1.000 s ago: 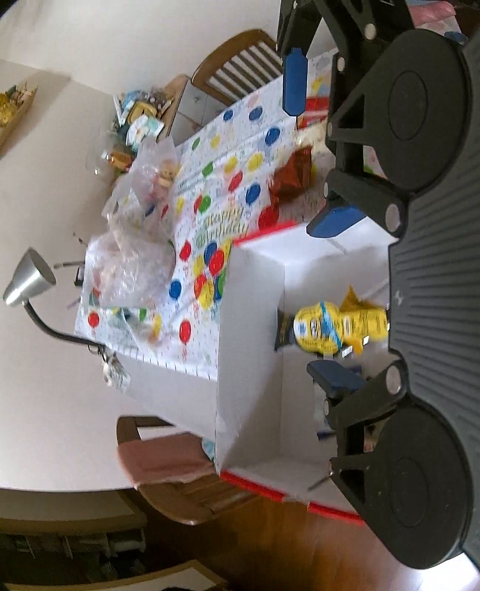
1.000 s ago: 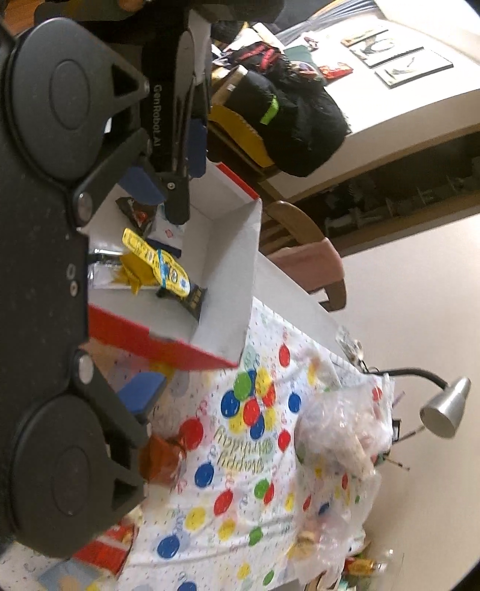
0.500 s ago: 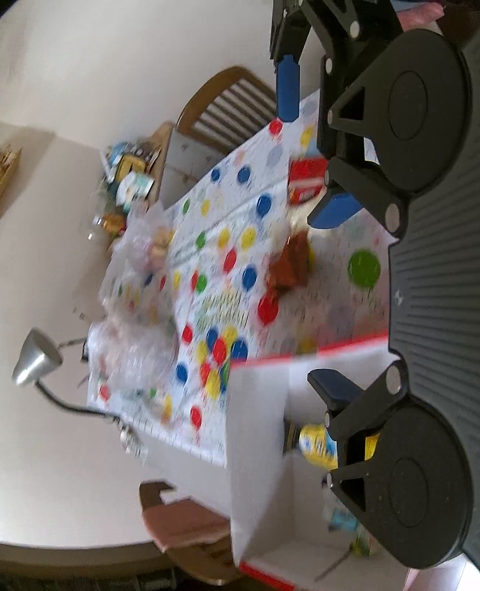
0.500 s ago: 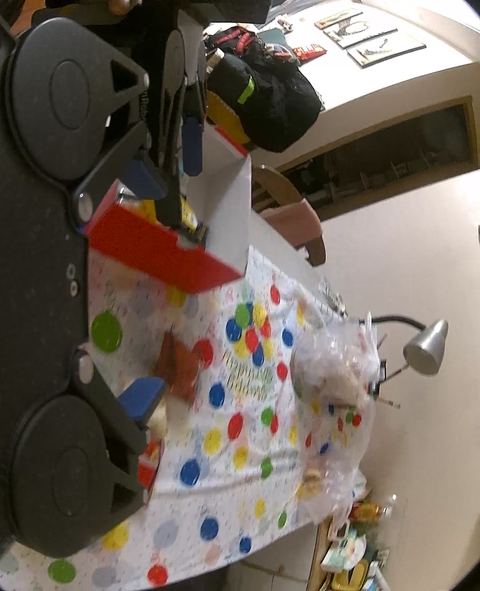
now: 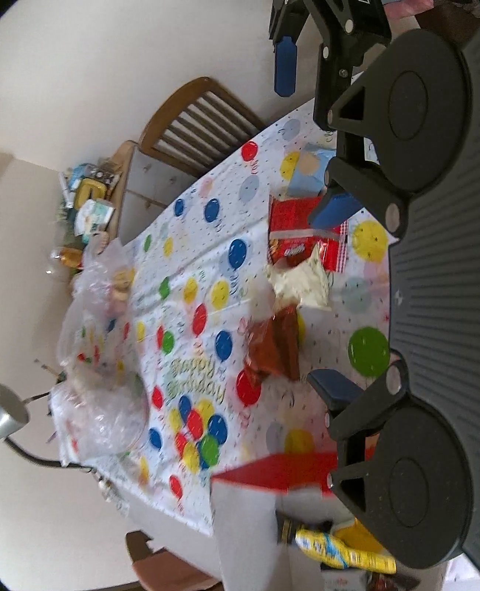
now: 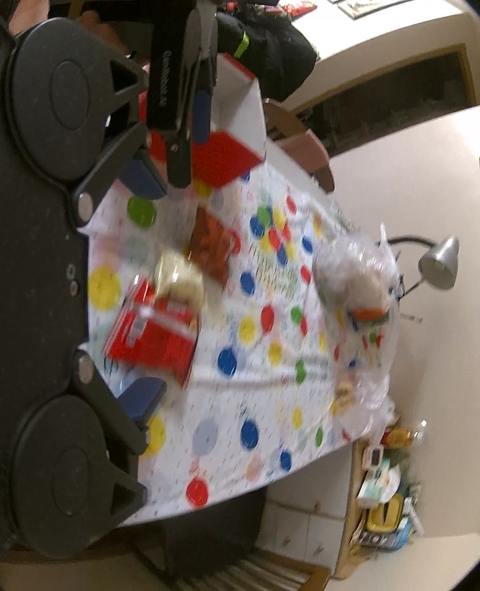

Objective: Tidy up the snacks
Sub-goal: 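Move both open tools back over the remaining snacks on the table, then grasp the blue cookie pouch with the right tool while the left tool grasps the white bag, then carry the blue pouch and white bag with both tools over the box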

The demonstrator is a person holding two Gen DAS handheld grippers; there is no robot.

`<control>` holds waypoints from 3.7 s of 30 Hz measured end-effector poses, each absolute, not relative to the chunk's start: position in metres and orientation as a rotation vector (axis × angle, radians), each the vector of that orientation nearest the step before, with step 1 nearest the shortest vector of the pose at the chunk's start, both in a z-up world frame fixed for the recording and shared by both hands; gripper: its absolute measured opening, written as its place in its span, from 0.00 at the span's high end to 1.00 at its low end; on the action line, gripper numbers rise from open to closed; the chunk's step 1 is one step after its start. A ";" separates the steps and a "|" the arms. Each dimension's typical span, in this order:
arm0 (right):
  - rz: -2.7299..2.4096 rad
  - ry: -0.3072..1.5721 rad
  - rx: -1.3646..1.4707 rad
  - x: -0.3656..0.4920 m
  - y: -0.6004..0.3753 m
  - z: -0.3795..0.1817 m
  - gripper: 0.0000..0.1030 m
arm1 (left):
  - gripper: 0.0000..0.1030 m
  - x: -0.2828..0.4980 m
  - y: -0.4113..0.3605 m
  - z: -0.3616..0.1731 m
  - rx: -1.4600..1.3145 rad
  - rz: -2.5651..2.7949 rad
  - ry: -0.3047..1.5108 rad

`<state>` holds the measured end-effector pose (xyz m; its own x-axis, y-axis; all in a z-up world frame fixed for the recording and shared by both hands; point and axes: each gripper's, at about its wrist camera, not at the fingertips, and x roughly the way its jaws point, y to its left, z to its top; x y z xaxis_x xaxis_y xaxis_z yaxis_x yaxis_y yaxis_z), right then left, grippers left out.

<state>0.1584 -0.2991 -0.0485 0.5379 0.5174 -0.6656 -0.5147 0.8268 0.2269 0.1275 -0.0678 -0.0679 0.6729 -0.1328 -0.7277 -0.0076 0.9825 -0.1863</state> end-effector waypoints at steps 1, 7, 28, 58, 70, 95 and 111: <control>0.604 0.800 -0.004 0.163 -0.304 -0.053 0.00 | 0.19 0.133 -0.072 -0.072 -0.176 -0.073 0.842; 0.566 0.846 -0.030 0.191 -0.329 -0.078 0.00 | 0.19 0.164 -0.092 -0.095 -0.162 -0.058 0.911; 0.483 1.025 0.005 0.243 -0.328 -0.133 0.03 | 0.20 0.247 -0.073 -0.147 -0.428 -0.010 1.125; 0.753 1.023 -0.409 0.262 -0.307 -0.147 0.18 | 0.62 0.249 -0.072 -0.162 -0.437 0.000 1.173; 0.854 1.027 -0.532 0.269 -0.301 -0.165 0.34 | 0.62 0.220 -0.071 -0.157 -0.464 -0.055 1.185; 0.609 0.970 -0.292 0.207 -0.320 -0.134 0.55 | 0.62 0.165 -0.092 -0.123 -0.320 -0.059 1.097; 0.518 0.966 -0.048 0.154 -0.281 -0.080 0.55 | 0.62 0.111 -0.052 -0.073 -0.278 -0.015 1.030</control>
